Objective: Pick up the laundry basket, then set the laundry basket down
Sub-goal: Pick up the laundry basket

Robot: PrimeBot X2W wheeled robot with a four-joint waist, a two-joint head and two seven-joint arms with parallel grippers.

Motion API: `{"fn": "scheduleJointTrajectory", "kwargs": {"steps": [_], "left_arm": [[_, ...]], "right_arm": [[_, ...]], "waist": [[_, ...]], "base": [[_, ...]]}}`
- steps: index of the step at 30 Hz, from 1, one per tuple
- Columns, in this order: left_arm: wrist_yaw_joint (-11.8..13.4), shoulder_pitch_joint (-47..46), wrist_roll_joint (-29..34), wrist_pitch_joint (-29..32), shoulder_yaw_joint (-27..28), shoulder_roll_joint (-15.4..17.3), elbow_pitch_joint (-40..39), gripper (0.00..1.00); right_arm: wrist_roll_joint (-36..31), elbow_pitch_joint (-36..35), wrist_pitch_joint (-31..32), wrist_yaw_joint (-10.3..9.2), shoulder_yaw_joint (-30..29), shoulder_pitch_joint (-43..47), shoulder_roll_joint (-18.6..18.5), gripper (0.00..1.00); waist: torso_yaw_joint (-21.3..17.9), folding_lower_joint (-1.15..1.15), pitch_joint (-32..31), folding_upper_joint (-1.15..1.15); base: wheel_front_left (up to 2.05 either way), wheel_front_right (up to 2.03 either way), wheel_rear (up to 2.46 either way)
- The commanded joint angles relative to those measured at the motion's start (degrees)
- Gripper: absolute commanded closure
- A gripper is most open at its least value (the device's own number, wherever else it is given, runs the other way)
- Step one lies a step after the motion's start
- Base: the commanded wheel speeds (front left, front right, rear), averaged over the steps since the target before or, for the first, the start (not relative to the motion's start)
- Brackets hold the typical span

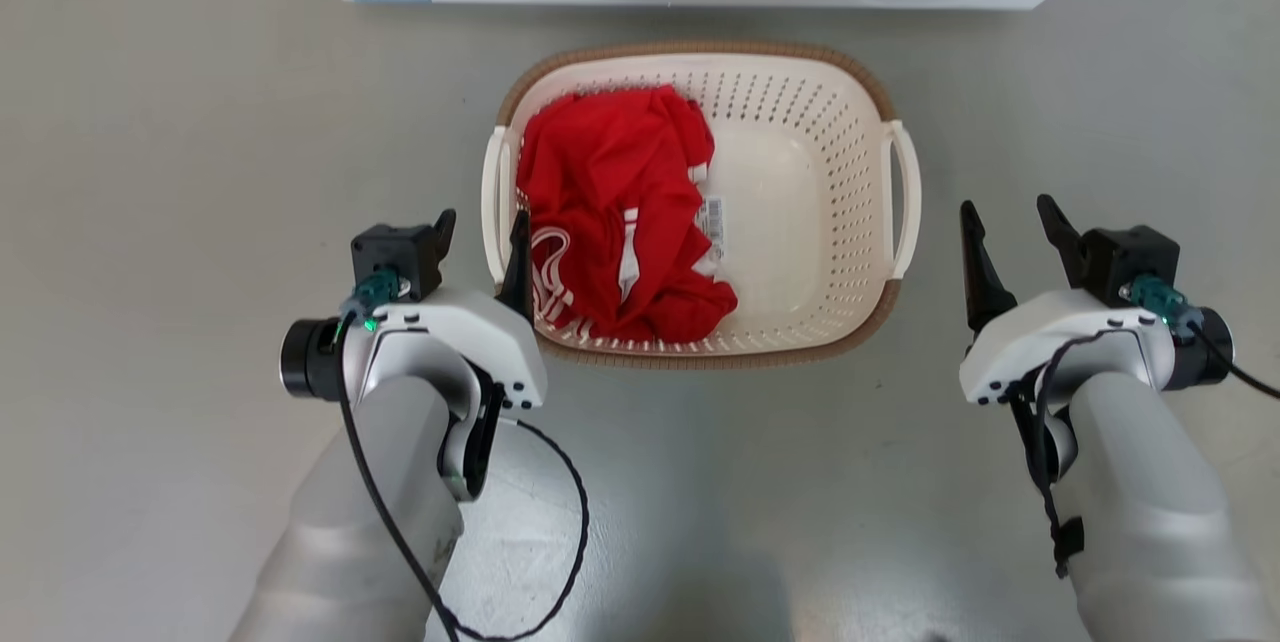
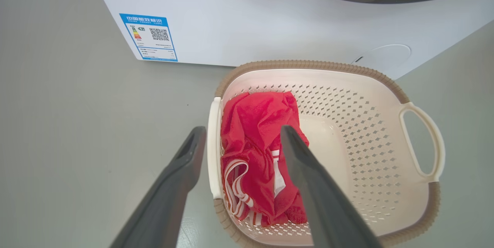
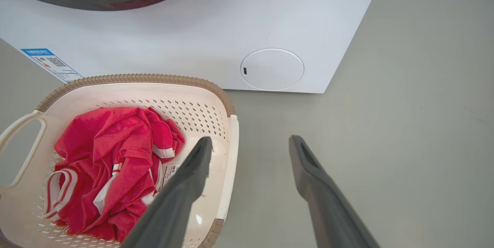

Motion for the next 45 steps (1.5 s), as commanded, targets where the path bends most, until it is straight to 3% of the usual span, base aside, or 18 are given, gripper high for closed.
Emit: {"fn": "scheduleJointTrajectory", "kwargs": {"steps": [1, 13, 29, 45], "left_arm": [[0.4, -1.4, -0.9, -0.6, 0.6, 1.0, 0.0, 0.0], [1.3, -9.2, -6.0, -0.6, -5.3, 1.0, 6.8, 0.0], [3.1, -15.0, -8.9, -0.6, -8.4, 1.0, 11.4, 0.0], [3.3, -18.7, -10.7, -0.6, -12.2, 1.0, 13.8, 0.0]], "right_arm": [[-0.4, 0.3, -0.8, 0.35, 0.9, -0.6, 0.3, 0.0], [-3.7, 7.5, -0.8, 0.35, -1.7, -7.7, 0.3, 0.0], [-4.2, 7.3, -0.8, 0.35, -0.3, -10.2, 0.3, 0.0], [-4.4, 8.8, -0.8, 0.35, 2.5, -13.9, 0.3, 0.0]], "waist": [[0.1, 0.0, 1.2, 0.0], [0.7, 0.0, 7.4, 0.0], [1.0, 0.0, 11.7, 0.0], [0.9, 0.0, 15.1, 0.0]], "base": [[0.0, 0.0, 0.0], [0.0, 0.0, 0.0], [0.0, 0.0, 0.0], [0.0, 0.0, 0.0]]}}
